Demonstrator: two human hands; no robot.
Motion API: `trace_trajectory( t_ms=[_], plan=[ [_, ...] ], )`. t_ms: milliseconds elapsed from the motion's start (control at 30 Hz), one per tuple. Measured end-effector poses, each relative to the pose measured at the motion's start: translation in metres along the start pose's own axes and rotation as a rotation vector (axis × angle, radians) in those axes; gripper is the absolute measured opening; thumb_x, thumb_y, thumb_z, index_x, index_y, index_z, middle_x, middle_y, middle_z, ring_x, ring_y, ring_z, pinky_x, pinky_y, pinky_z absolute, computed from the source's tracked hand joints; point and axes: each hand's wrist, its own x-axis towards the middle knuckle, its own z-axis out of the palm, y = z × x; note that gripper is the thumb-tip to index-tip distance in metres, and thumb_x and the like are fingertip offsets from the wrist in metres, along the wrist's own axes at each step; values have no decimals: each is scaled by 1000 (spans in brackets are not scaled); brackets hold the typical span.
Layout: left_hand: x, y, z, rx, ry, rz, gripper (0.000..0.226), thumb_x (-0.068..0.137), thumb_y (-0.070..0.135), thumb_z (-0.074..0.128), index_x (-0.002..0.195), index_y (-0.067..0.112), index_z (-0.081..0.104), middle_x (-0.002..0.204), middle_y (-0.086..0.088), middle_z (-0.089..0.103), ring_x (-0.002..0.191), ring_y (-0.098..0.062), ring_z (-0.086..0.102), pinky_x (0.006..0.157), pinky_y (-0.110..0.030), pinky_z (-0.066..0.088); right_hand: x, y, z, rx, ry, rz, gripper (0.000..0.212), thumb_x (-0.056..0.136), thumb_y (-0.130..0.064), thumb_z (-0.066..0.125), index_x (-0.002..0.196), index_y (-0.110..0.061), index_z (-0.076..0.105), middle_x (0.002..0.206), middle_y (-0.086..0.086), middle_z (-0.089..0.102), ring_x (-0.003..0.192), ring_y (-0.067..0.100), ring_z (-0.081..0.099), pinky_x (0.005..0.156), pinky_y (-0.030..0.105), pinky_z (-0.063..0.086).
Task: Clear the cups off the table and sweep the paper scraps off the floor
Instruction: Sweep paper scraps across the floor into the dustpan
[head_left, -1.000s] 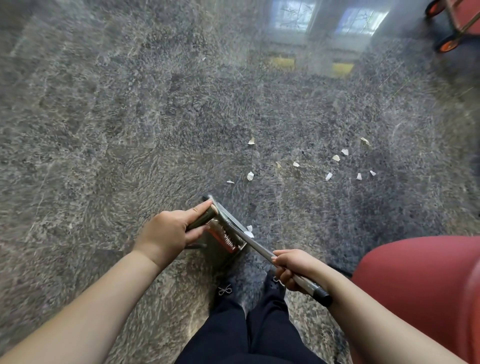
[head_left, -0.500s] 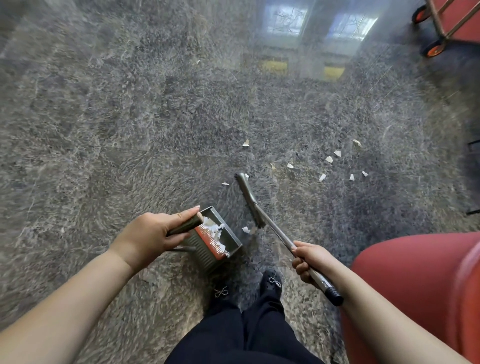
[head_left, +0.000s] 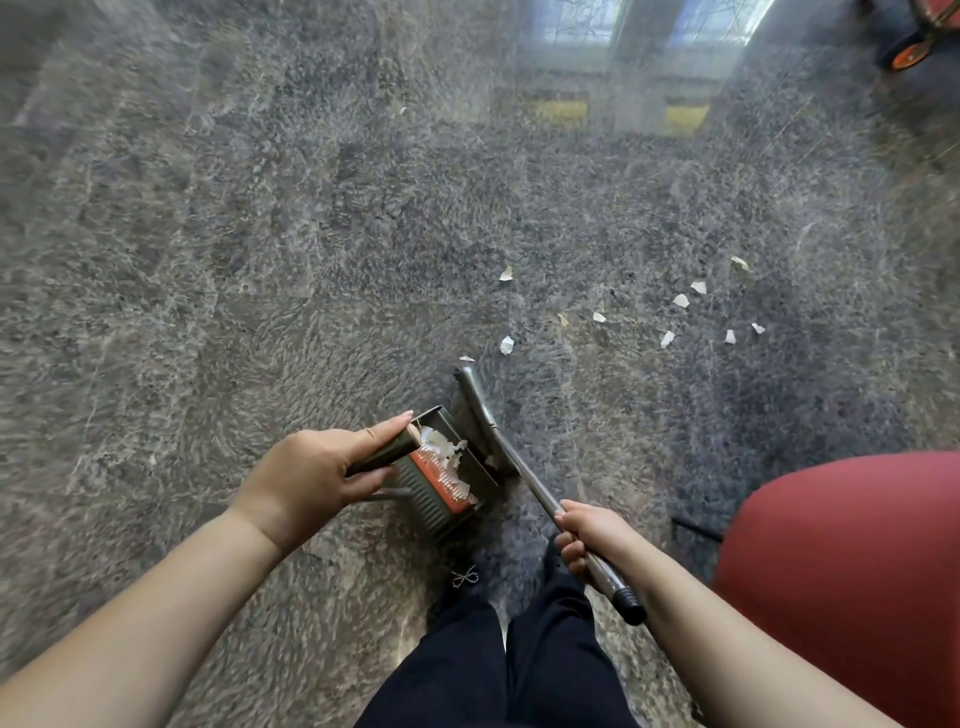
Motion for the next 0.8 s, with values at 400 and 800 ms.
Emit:
trace_trajectory(
  t_ms=[400,800],
  plan=[
    [-4,-1,3,15,38,-27,68,79,59,48,142,52,24,81,9,72,66,-9,66,61,-19,42,-56,-8,-5,-89,-20,-107,43,100,-7,37,139,-26,39,58,4,37,31,4,31,31,10,25],
    [4,13,8,80,29,-30,63,80,59,45,140,45,32,76,8,70,62,-12,65,58,-21,42,-1,-20,6,-110,64,-95,39,101,-8,33,136,-25,37,54,2,36,28,4,31,33,10,27]
  ],
)
